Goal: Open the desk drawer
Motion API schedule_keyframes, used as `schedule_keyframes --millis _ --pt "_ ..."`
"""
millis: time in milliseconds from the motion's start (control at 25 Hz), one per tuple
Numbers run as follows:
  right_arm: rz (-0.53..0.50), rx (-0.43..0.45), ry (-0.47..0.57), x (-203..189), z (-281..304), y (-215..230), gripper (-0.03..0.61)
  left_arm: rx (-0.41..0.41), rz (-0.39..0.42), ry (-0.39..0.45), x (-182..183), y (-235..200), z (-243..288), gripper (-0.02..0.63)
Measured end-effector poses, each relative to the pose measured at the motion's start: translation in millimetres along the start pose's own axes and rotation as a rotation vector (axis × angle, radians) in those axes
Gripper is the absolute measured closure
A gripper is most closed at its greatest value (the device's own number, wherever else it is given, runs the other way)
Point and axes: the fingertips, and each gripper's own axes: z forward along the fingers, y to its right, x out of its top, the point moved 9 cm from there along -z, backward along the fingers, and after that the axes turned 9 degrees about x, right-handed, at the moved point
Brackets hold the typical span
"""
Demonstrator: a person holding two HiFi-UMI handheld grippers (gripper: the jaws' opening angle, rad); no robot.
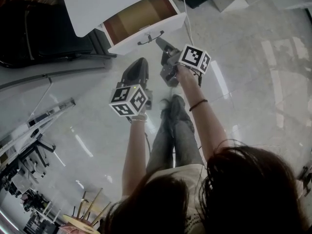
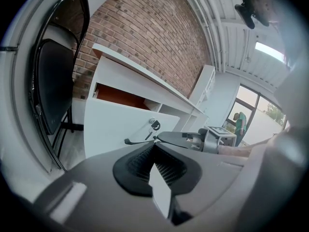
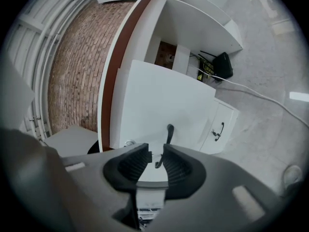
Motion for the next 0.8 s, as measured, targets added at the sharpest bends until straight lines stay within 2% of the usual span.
schedule_keyframes --millis 160,520,640,800 --pt "-0.082 0.018 -0.020 1 -8 -26 0.495 -0.003 -0.005 0.005 9 4 -10 0.620" --pt "-0.409 0.036 -0.139 8 -15 -104 0.515 -0.017 -0.001 0.027 43 20 -29 0.620" --pt "-0.493 0.050 -0.192 5 -14 -127 0.517 -0.033 0.005 0.033 55 27 -34 0.620" --pt "-0.569 0.050 -0.210 1 -22 -149 0.529 -0.043 0.015 0.035 66 34 -45 0.620"
